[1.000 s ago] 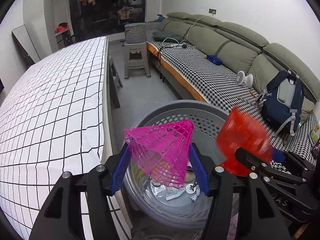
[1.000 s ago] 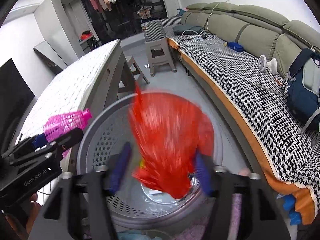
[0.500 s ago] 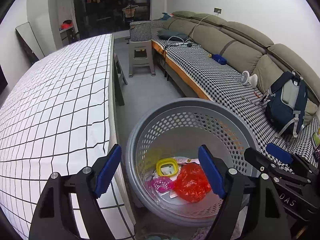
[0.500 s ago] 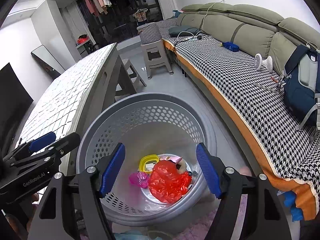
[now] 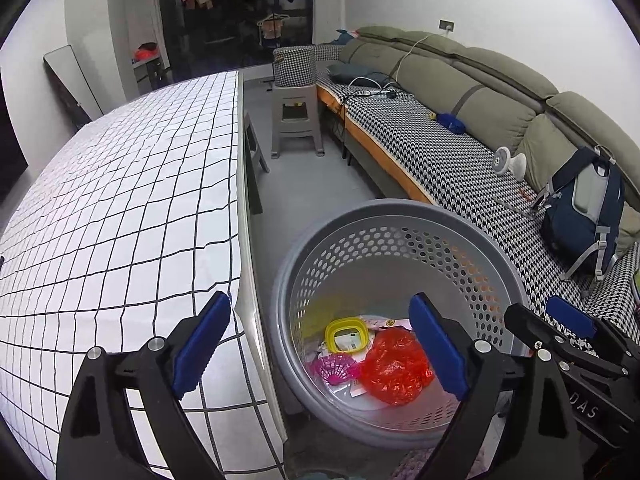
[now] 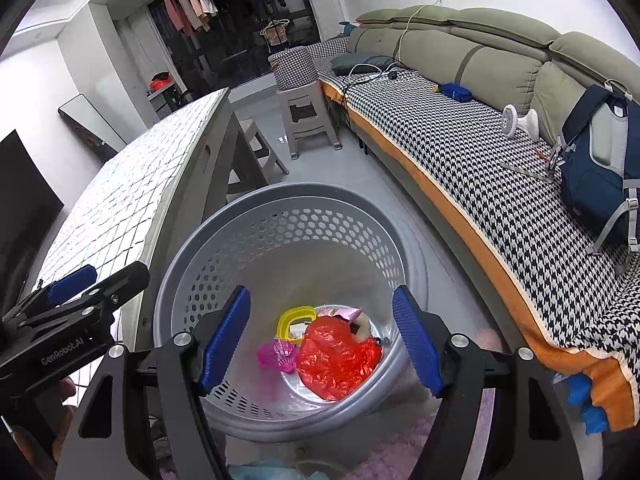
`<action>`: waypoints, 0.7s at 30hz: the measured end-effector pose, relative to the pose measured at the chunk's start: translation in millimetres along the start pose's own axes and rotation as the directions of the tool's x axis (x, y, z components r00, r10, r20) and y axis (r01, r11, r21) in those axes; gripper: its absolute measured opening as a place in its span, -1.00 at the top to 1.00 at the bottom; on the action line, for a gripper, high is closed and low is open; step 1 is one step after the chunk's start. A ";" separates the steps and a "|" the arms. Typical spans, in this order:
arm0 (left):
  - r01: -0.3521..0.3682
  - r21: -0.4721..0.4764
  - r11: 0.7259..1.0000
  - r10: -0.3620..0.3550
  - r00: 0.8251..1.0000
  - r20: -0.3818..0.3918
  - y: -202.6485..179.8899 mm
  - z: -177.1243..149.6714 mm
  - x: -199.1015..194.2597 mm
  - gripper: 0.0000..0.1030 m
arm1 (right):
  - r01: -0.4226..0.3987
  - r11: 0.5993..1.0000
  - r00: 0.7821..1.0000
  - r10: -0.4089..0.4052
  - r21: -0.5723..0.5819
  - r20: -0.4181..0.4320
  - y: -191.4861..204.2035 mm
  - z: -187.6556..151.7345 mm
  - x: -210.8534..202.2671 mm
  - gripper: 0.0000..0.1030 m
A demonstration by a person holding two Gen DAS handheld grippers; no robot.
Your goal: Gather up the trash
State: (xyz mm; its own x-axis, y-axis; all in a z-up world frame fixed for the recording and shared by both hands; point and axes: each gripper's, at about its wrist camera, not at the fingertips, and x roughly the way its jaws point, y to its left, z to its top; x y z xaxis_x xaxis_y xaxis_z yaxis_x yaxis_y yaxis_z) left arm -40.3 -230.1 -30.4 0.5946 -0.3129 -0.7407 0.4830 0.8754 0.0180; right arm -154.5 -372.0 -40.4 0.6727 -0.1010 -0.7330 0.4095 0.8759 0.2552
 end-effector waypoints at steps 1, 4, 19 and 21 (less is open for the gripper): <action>0.000 -0.001 1.000 0.000 1.000 0.001 1.1 -0.9 -0.5 -0.77 | 0.002 1.000 1.000 -0.002 -0.002 0.001 0.6 -1.0 -0.3 -0.37; -0.003 -0.003 1.000 0.003 1.000 0.006 2.8 -1.7 -2.4 -0.78 | -0.002 1.000 1.000 0.002 0.001 0.000 1.8 -1.4 -1.0 -0.37; -0.020 0.000 1.000 0.020 1.000 0.010 5.5 -0.8 -4.2 -0.80 | -0.003 1.000 1.000 0.003 -0.008 0.012 7.1 -1.0 -5.4 -0.37; -0.021 0.000 1.000 0.021 1.000 0.009 5.6 -0.9 -4.4 -0.81 | -0.003 1.000 1.000 0.003 -0.008 0.013 7.1 -1.0 -5.8 -0.37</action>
State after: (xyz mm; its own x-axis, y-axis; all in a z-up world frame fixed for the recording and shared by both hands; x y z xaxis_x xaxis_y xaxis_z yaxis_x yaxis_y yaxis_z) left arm -40.7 -223.5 -27.7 0.6104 -0.2980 -0.7339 0.4708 0.8816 0.0336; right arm -156.1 -364.8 -35.0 0.6819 -0.1045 -0.7239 0.4023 0.8801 0.2520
